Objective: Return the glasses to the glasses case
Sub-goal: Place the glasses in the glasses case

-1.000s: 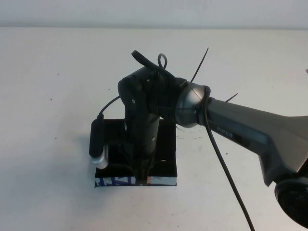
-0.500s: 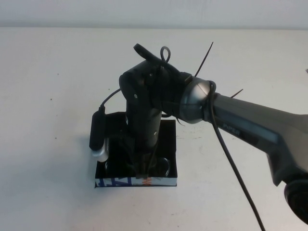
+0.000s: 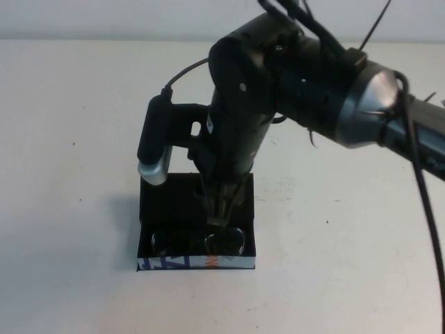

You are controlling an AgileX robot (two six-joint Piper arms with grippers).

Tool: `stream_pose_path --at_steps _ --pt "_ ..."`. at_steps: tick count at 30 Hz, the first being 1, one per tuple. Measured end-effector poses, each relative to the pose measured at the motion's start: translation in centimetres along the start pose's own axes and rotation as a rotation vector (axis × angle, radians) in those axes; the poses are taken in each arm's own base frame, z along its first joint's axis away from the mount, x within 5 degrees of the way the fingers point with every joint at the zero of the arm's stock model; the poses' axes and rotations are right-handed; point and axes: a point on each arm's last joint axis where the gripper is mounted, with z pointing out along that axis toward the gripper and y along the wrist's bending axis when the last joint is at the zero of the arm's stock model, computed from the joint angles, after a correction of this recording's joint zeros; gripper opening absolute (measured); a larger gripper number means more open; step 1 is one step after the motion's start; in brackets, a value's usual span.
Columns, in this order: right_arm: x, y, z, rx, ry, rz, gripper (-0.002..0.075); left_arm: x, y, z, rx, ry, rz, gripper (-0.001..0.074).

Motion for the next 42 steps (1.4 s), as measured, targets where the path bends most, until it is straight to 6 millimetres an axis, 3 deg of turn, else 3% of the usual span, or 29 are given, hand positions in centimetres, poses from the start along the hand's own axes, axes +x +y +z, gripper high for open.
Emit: stream_pose_path --at_steps 2,6,10,31,42 --pt "0.8 0.7 -0.8 -0.004 0.007 0.006 0.0256 0.0 0.0 0.0 0.000 0.000 0.000 -0.0001" --pt "2.0 1.6 -2.3 -0.007 0.017 0.006 0.0072 0.0 0.0 0.0 0.000 0.000 0.000 -0.0001" --pt "2.0 1.6 -2.6 -0.003 0.012 0.008 0.0004 0.0 0.0 0.0 0.000 0.000 0.000 -0.0001" --pt "1.5 1.6 -2.5 -0.005 -0.053 0.052 -0.0011 -0.3 0.1 0.0 -0.006 -0.029 0.030 -0.0001" --pt "1.3 1.8 -2.6 -0.028 -0.073 0.090 -0.0011 -3.1 0.2 -0.6 0.039 -0.351 -0.358 -0.0001"
